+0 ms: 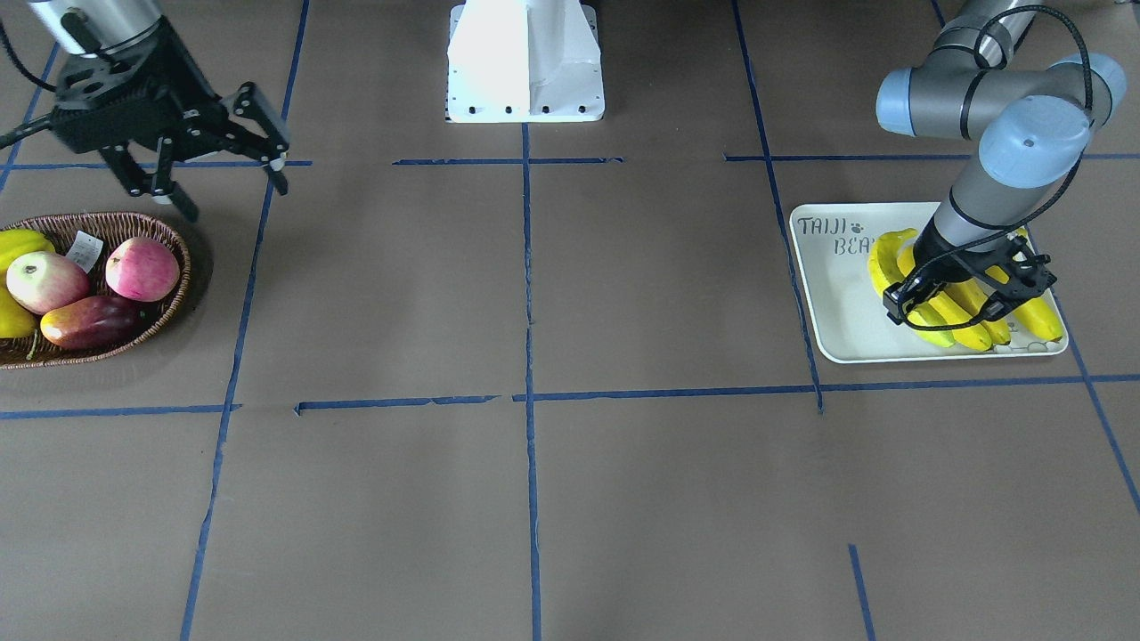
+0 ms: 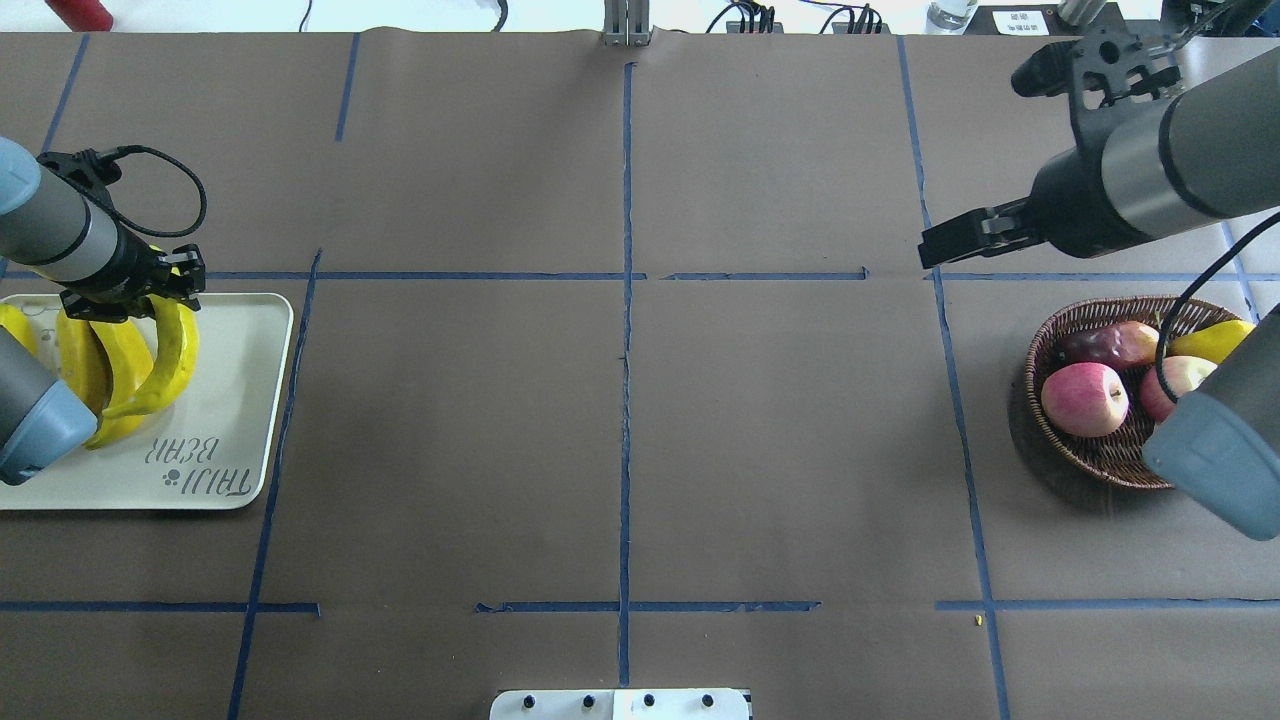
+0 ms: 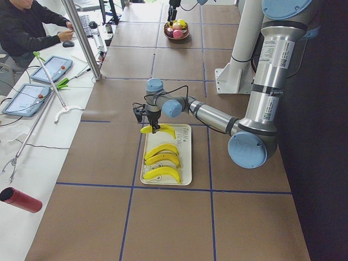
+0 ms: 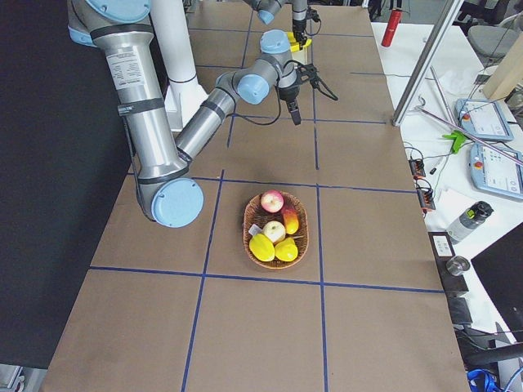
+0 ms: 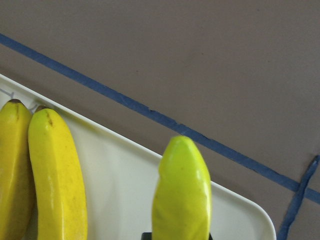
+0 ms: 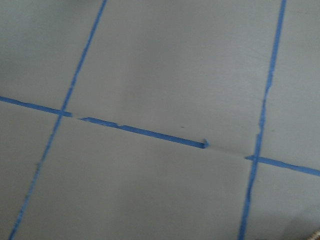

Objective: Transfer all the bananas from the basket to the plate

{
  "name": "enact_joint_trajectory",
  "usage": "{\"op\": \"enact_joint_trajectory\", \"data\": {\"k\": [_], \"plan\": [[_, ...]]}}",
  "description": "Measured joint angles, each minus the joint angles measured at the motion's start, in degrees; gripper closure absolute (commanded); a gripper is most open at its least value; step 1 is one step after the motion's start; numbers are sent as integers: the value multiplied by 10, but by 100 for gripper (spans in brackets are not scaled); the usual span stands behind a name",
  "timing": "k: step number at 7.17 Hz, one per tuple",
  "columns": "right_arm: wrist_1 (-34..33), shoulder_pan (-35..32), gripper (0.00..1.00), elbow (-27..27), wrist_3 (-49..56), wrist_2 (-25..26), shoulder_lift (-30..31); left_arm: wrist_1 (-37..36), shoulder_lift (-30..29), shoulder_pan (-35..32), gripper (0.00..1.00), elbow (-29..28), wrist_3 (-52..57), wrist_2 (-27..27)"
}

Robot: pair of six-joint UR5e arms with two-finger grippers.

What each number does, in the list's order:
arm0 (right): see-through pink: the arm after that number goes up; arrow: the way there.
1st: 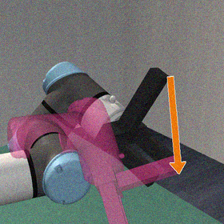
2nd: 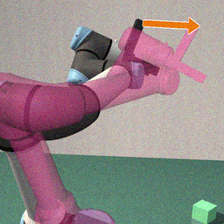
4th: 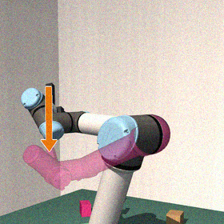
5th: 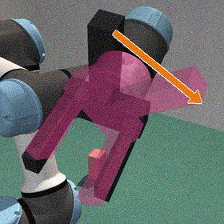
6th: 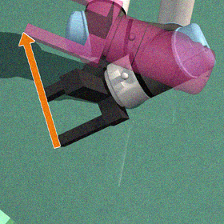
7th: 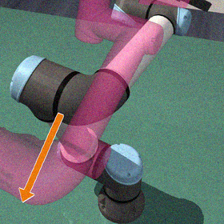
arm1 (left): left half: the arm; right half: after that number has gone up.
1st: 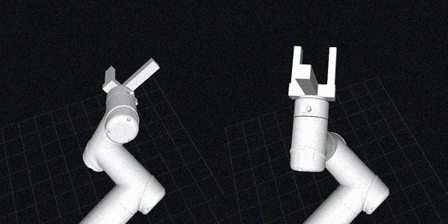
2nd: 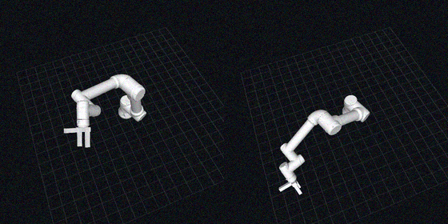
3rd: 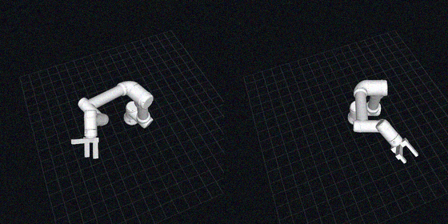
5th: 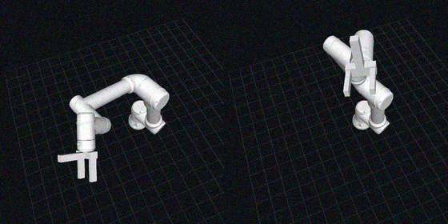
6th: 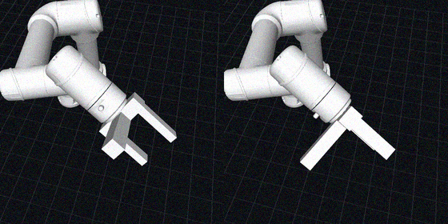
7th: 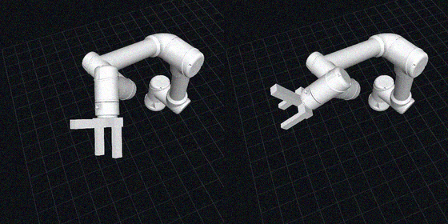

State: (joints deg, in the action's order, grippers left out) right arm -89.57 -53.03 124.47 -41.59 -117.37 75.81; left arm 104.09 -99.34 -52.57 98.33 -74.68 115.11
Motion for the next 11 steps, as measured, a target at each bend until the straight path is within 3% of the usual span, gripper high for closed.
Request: {"op": "enact_joint_trajectory", "data": {"k": [1,2,7,9,11], "plan": [[-6,-40,0,-16,53,-35,15,-1,0,8,93,-1,-2,-2],[-8,-73,0,-31,93,-67,25,-2,0,21,1,-2,-4,-3],[-7,-145,0,-78,182,-121,61,2,9,35,0,23,1,-12],[-6,-214,0,-111,285,-169,106,0,4,29,0,42,-1,-38],[-6,-288,0,-159,402,-194,154,-9,4,-9,0,46,85,-39]]}}
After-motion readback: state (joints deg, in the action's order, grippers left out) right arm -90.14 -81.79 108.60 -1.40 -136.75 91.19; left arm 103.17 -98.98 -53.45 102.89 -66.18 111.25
